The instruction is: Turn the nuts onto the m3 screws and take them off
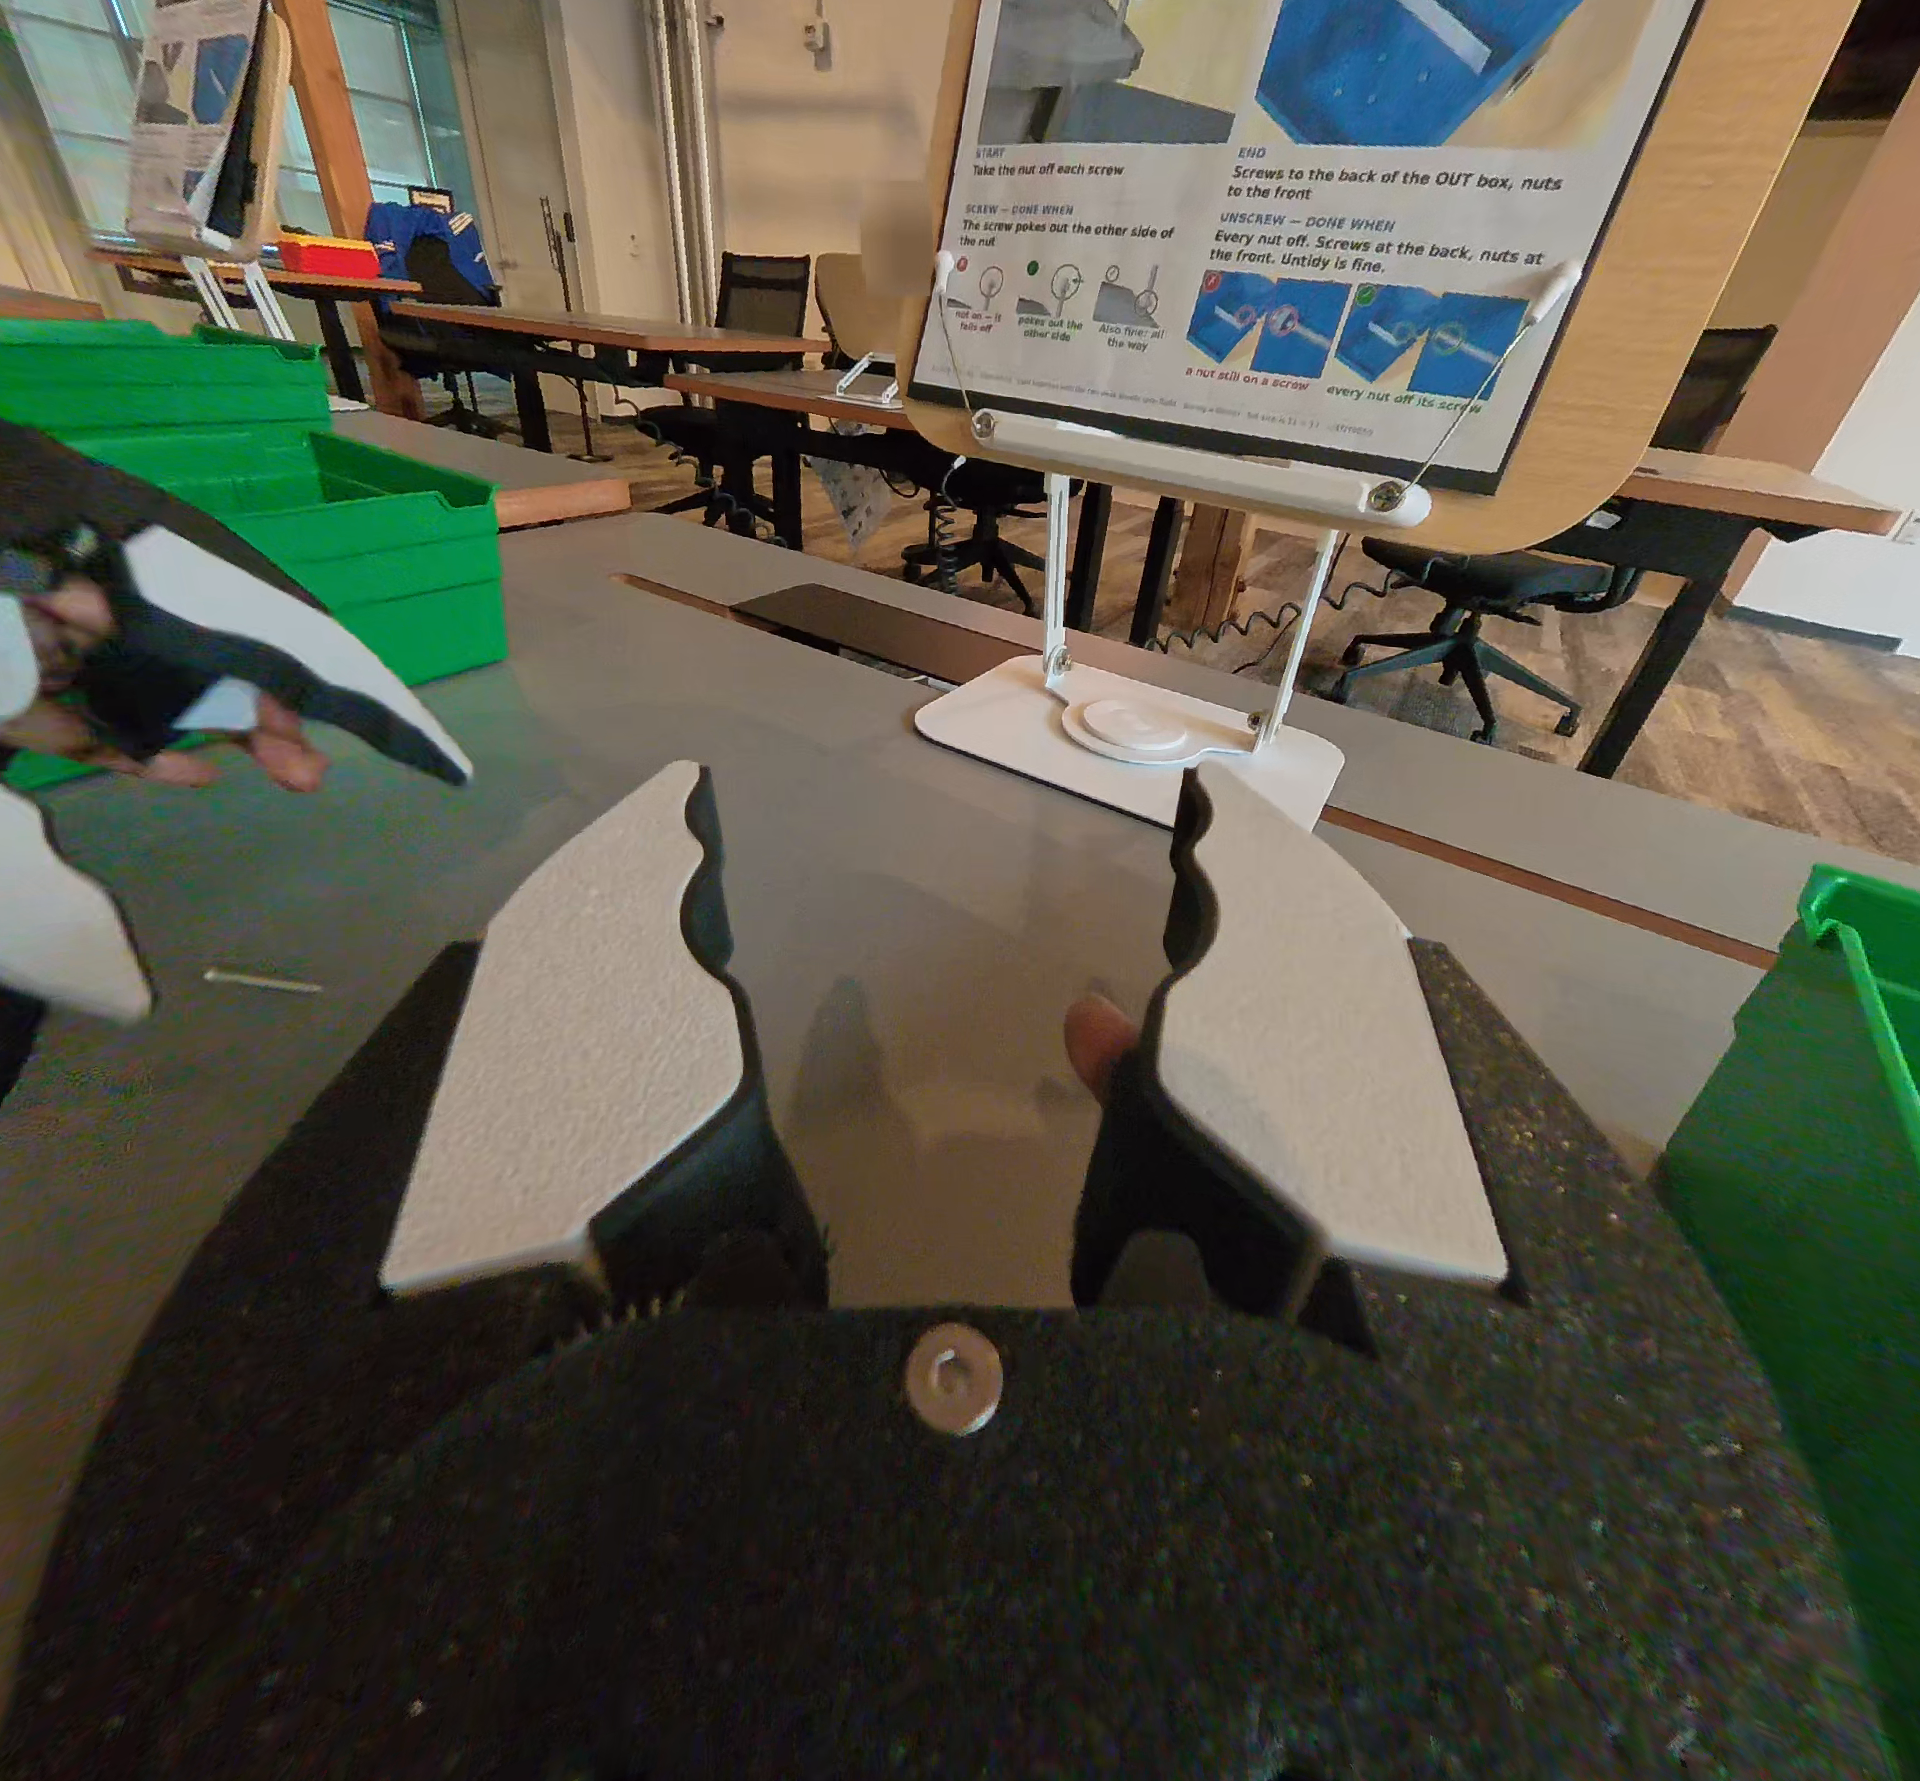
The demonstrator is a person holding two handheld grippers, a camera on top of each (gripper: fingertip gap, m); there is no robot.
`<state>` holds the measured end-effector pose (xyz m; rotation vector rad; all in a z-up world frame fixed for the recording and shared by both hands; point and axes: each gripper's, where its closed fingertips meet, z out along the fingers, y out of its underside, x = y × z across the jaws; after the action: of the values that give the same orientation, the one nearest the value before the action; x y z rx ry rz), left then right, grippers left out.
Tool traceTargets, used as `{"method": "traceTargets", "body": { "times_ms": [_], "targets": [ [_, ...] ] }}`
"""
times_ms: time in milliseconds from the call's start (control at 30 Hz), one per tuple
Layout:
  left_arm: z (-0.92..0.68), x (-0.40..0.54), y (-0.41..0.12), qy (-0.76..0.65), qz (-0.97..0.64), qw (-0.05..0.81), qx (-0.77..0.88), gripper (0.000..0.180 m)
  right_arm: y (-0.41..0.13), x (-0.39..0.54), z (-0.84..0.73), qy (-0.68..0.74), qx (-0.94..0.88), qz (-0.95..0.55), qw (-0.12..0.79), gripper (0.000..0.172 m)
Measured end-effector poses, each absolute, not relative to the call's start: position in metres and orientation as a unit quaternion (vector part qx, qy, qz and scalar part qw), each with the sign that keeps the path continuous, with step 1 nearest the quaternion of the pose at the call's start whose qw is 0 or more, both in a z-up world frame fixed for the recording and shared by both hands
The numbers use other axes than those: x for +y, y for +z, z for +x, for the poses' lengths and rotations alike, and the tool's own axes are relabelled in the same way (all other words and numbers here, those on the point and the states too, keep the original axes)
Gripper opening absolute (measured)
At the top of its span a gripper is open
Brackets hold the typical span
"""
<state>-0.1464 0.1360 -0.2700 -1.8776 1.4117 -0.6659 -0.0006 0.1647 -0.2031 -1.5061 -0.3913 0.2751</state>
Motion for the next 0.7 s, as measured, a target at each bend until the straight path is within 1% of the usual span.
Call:
{"method": "traceTargets", "body": {
  "times_ms": [133,200,267,300,333,400,467,533,567,633,700],
  "targets": [
    [-0.169,0.151,-0.218,-0.302,-0.675,0.511,0.438,0.073,-0.203,0.165,0.000,0.127,-0.174,-0.677,0.704,0.082],
    [-0.188,0.156,-0.194,-0.314,-0.644,0.585,0.381,0.065,-0.204,0.165,-0.001,0.127,-0.174,-0.677,0.704,0.082],
    [-0.206,0.157,-0.178,-0.315,-0.623,0.632,0.336,0.056,-0.205,0.165,-0.001,0.126,-0.175,-0.678,0.702,0.082],
    [-0.212,0.156,-0.175,-0.315,-0.617,0.644,0.326,0.052,-0.205,0.165,-0.001,0.125,-0.175,-0.679,0.702,0.082],
    [-0.216,0.153,-0.174,-0.318,-0.615,0.647,0.318,0.044,-0.205,0.166,-0.001,0.125,-0.176,-0.680,0.701,0.082],
    [-0.221,0.149,-0.182,-0.325,-0.634,0.627,0.314,0.035,-0.206,0.166,-0.001,0.125,-0.176,-0.681,0.700,0.082],
    [-0.220,0.144,-0.212,-0.309,-0.685,0.558,0.351,0.031,-0.207,0.166,-0.001,0.126,-0.175,-0.682,0.699,0.082],
    [-0.224,0.139,-0.249,-0.261,-0.740,0.473,0.400,0.034,-0.207,0.166,-0.002,0.126,-0.176,-0.682,0.699,0.082],
    [-0.227,0.135,-0.263,-0.240,-0.754,0.439,0.425,0.030,-0.207,0.166,-0.002,0.126,-0.178,-0.682,0.698,0.082],
    [-0.232,0.130,-0.283,-0.206,-0.770,0.382,0.468,0.028,-0.208,0.166,-0.004,0.124,-0.182,-0.682,0.697,0.082],
    [-0.235,0.127,-0.300,-0.187,-0.782,0.326,0.497,0.021,-0.208,0.166,-0.004,0.122,-0.184,-0.683,0.697,0.082]
  ]
}}
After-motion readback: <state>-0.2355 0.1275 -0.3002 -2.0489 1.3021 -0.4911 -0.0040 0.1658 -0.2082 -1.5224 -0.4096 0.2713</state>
